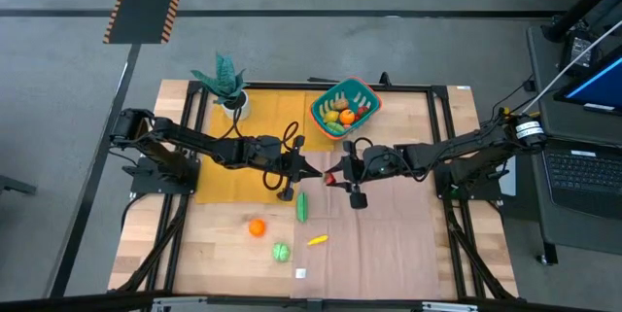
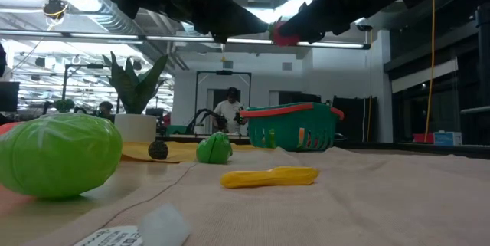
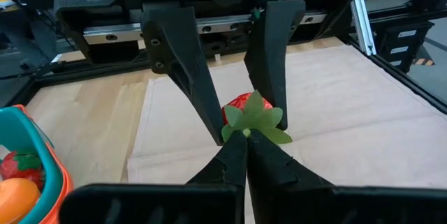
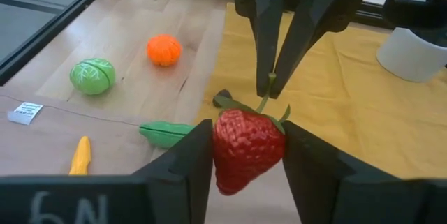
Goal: Pick and placing Produce into tupperware
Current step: Put the strawberry into the basket
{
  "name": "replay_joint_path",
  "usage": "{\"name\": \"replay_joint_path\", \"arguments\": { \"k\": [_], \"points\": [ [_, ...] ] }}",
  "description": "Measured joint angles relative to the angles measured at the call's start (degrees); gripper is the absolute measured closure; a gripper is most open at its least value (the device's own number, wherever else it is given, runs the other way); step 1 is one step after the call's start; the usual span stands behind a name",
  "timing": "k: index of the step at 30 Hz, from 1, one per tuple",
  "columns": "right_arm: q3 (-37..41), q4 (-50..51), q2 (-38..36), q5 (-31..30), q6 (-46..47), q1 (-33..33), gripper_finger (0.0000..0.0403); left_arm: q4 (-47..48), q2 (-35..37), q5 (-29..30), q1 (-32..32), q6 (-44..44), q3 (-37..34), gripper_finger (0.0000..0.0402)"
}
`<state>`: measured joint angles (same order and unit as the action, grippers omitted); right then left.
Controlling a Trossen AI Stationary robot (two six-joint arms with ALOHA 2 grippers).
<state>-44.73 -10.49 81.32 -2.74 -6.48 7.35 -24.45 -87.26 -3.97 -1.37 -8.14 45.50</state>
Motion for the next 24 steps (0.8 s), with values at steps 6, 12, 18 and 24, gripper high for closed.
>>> {"name": "replay_joint_path", "arguments": {
  "k": [6,12,18,24],
  "points": [
    [0.00,-0.39,0.00,0.00,0.00,0.00,0.0251,0.00,0.00,0.09,0.00,0.04,0.00,0.0384],
    [-0.02,-0.52,0.00,0.00,0.17,0.00,0.0255,0.52,1.36,0.11,-0.22,0.07,0.00,0.0365],
    [0.00,-0.11,0.00,-0.02,0.28,0.00,0.0248,7.60,6.33,0.10,-0.22,0.54,0.00,0.0353],
    [-0.02,-0.29,0.00,-0.02,0.37,0.00,0.0257,13.11,9.90,1.08,-0.22,1.42,-0.22,0.0352]
  ]
}}
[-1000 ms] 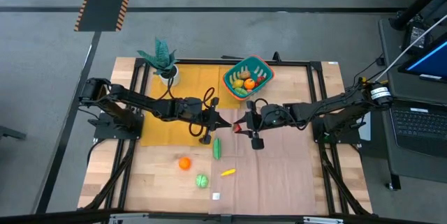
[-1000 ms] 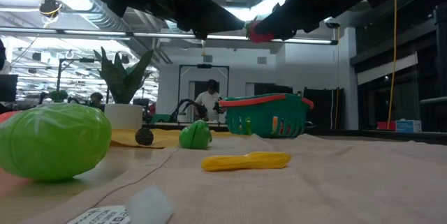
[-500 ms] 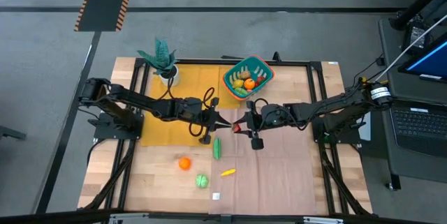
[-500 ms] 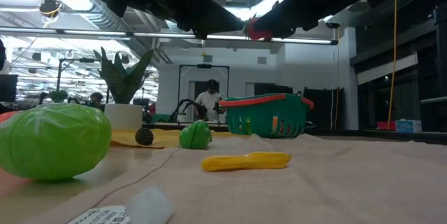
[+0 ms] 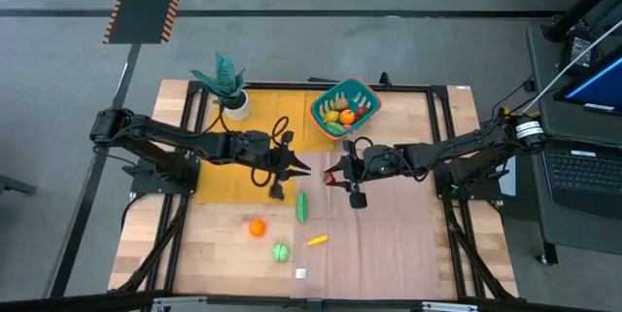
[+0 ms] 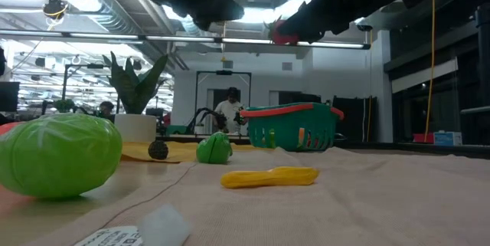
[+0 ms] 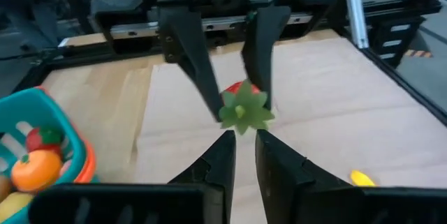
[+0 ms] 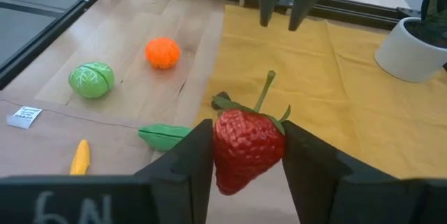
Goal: Pick and placing Produce into tupperware
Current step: Put the strawberry into the basket
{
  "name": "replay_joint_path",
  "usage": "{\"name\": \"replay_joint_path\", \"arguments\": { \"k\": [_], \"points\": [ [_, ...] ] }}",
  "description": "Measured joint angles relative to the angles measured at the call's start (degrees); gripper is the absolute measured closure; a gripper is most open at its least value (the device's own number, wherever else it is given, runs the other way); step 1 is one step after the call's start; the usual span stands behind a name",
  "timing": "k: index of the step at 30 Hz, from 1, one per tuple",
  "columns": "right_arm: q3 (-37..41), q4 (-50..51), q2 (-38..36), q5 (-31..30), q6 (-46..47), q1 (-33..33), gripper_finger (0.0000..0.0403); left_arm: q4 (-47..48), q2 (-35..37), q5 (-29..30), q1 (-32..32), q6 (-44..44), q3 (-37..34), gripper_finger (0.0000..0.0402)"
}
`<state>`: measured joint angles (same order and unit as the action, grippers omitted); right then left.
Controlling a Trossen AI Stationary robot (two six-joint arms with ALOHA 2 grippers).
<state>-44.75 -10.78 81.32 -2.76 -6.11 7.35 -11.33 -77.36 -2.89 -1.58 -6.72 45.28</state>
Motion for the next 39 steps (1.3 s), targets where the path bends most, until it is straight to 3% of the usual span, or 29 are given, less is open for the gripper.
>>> {"name": "replay_joint_path", "arguments": {
  "k": [11,21,29,39],
  "points": [
    [0.00,-0.85,-0.07,-0.11,1.55,-0.87,0.0258,0.16,4.81,3.53,-0.09,0.24,-4.93,0.0383],
    [-0.04,-1.89,-0.09,-0.34,5.11,-5.00,0.0258,-1.64,13.74,5.95,-0.09,1.97,-13.55,0.0401],
    [-0.04,-2.65,-0.09,-9.40,9.33,-8.77,0.0258,-12.22,20.91,6.27,-0.09,2.40,-23.24,0.0383],
    [-0.04,-1.19,-0.09,-24.58,14.91,-12.85,0.0258,-12.32,22.29,6.25,-0.07,3.23,-24.76,0.0366]
  ]
}}
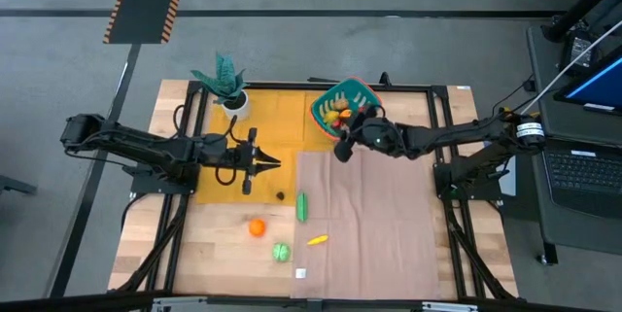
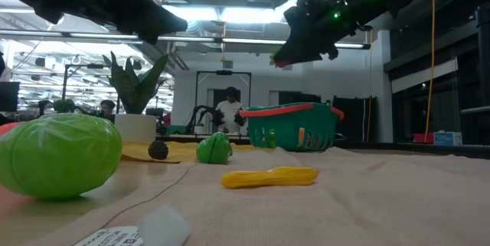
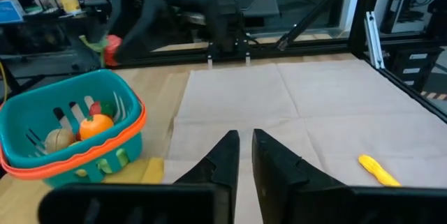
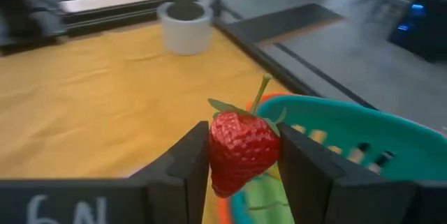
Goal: Pick and placing Produce into tupperware
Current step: Put the strawberry into the basket
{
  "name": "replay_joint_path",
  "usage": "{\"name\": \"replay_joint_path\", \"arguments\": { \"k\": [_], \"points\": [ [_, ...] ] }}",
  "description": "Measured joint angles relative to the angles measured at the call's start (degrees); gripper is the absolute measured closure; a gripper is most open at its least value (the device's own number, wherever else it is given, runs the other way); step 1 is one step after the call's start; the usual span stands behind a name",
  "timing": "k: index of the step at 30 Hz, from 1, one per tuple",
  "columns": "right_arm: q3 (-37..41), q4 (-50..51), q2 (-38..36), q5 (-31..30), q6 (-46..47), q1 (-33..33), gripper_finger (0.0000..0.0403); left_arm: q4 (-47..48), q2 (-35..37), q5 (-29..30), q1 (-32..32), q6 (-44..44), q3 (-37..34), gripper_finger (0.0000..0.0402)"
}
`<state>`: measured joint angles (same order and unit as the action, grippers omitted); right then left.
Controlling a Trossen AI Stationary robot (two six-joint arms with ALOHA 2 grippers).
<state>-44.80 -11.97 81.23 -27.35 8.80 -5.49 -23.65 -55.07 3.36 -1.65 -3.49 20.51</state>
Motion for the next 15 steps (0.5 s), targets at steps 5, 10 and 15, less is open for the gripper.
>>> {"name": "replay_joint_path", "arguments": {
  "k": [5,10,15],
  "points": [
    [0.00,0.17,0.00,-4.52,1.72,-0.86,0.0258,0.01,0.00,0.00,0.00,0.01,0.00,0.0361],
    [0.00,0.20,0.00,-7.54,2.84,-1.59,0.0258,0.01,-0.02,0.00,0.00,0.21,0.00,0.0357],
    [0.00,0.24,0.00,-7.57,2.84,-1.86,0.0258,0.16,-0.02,0.00,0.00,0.37,0.00,0.0360]
  ]
}}
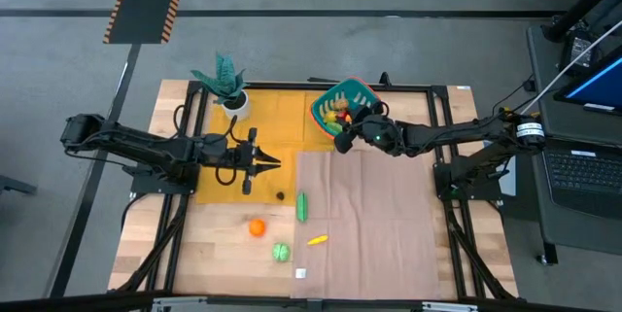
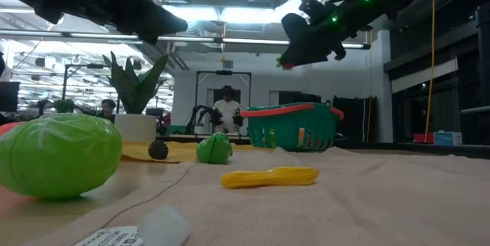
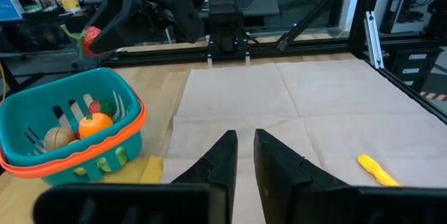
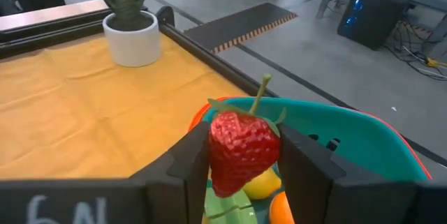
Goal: Pick and placing Produce into tupperware
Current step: Put the strawberry into the basket
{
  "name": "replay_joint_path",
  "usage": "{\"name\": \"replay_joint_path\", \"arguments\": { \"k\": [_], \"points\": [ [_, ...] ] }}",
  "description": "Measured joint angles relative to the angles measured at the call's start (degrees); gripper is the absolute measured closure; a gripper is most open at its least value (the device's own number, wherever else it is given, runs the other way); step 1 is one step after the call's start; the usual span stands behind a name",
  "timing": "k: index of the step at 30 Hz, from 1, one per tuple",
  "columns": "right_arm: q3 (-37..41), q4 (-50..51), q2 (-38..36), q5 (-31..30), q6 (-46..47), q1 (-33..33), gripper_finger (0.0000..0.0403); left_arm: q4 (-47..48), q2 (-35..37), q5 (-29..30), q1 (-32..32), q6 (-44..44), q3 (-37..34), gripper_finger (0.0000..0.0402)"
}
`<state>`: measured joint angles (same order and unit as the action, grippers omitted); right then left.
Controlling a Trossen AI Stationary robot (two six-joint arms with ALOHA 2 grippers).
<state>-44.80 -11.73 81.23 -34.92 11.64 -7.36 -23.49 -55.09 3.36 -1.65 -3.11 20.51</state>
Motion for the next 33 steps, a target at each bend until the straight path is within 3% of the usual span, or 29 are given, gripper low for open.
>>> {"name": "replay_joint_path", "arguments": {
  "k": [5,10,20,33],
  "points": [
    [0.00,1.49,0.00,1.64,0.04,-1.39,0.0258,0.56,0.00,0.00,0.00,-0.02,0.00,0.0372],
    [0.00,4.71,0.00,11.09,3.01,-5.66,0.0259,0.92,-0.02,0.00,0.00,-0.03,0.00,0.0386],
    [-0.01,7.65,0.00,23.09,4.32,-12.96,0.0259,0.92,-0.02,0.00,0.02,-0.48,0.00,0.0398],
    [-11.65,29.55,0.02,30.40,2.80,-17.54,0.0259,0.94,-0.02,0.00,0.02,-0.57,0.00,0.0362]
  ]
}}
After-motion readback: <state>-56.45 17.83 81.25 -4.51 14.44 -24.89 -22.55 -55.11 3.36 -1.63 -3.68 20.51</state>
